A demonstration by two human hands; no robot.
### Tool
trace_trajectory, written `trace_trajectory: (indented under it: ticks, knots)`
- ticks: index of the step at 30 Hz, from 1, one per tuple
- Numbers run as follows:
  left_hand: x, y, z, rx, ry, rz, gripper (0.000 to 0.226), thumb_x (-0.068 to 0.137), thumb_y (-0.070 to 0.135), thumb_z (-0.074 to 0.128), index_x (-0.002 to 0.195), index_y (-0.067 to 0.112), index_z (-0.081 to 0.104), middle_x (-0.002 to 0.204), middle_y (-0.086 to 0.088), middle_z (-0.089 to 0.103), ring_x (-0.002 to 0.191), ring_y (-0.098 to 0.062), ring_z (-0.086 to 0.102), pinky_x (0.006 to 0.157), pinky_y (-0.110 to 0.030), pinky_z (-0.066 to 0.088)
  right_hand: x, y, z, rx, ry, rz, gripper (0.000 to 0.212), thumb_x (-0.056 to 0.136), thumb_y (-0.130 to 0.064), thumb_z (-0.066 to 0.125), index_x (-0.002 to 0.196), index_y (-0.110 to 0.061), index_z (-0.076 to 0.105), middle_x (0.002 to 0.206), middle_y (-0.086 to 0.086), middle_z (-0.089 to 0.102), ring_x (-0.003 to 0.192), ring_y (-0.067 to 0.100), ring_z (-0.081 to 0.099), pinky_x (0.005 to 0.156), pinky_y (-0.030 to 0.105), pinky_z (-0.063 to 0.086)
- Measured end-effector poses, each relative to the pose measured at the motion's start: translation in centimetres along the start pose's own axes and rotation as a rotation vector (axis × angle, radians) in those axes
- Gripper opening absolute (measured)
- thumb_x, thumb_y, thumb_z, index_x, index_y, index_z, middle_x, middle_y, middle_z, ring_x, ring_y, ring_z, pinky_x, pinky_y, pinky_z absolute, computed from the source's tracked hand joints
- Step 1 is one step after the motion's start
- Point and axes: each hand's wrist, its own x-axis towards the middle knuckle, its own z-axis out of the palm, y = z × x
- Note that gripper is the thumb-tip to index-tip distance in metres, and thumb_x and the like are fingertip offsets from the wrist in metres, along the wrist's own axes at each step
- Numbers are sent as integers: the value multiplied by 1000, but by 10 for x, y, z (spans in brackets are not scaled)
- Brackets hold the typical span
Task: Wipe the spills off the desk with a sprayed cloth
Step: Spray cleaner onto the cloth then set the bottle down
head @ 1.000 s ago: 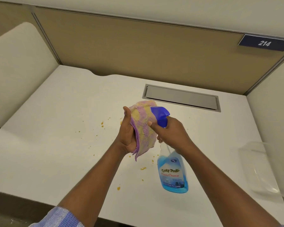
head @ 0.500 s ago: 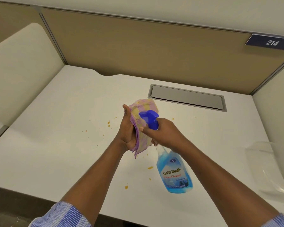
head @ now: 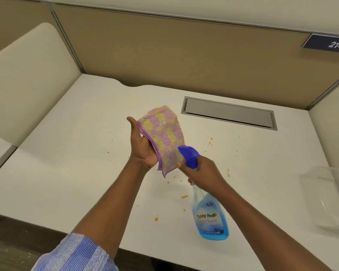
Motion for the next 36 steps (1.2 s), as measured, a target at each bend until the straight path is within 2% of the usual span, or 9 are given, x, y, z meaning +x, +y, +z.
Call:
trace_trajectory:
  ticks: [4,9,13,18,21,24,27,34,36]
  knots:
    - [-4,3,1,-17,26,1,99,86,88,23,155,21,45,152,-16,54,138,-41,54,107,-61,49,8,6,-13,25,12,29,40,93,-50,71,83,-12,66,59,-5,67,47,-2,64,46,6,43]
    - [-2,4,4,-35,63,14,94,89,87,22,153,22,47,148,-14,59,135,-40,56,107,-62,49,-6,17,6,-33,-162,-57,35,89,-48,75,88,-14,65,70,2,71,56,7,64,58,20,52]
    - [-2,3,7,-58,71,25,94,90,85,23,155,20,45,155,-16,52,140,-42,52,114,-65,40,-2,27,0,-8,-55,37,39,91,-44,74,87,-8,62,66,-2,66,54,8,64,55,17,50]
    - [-2,-4,15,-71,85,22,94,90,85,23,153,20,47,153,-16,55,136,-40,56,110,-64,45,-1,45,-21,-11,-6,105,39,92,-48,71,87,-10,65,61,-4,68,49,-3,64,52,10,42]
    - [-2,-17,26,-55,88,-8,93,91,85,23,153,20,46,153,-16,54,137,-41,55,111,-64,44,-8,51,-28,29,19,88,32,91,-53,71,93,-22,65,64,-8,70,52,-2,66,53,9,44]
    - [-1,-35,38,-37,80,-48,94,90,86,24,153,20,48,152,-15,55,137,-41,55,111,-64,43,-24,61,-47,161,103,94,35,89,-56,72,110,-30,62,82,-5,76,58,-1,68,62,17,52]
    - [0,-57,51,-27,50,-99,97,88,88,25,151,19,50,149,-13,59,136,-40,57,110,-63,45,-49,81,-78,302,233,96,41,89,-53,74,119,-30,59,83,-7,75,64,-3,68,69,21,52]
    - [1,-124,86,50,-66,-246,103,83,93,26,151,19,51,149,-12,60,135,-38,58,107,-60,49,-121,145,-159,448,619,93,33,88,-47,79,113,-39,60,71,-6,65,81,20,71,81,29,54]
    - [0,-143,99,68,-106,-292,104,82,93,26,150,19,53,149,-12,60,135,-37,59,105,-59,51,-139,164,-177,458,739,102,30,89,-44,80,109,-47,57,72,-10,64,77,11,68,80,26,51]
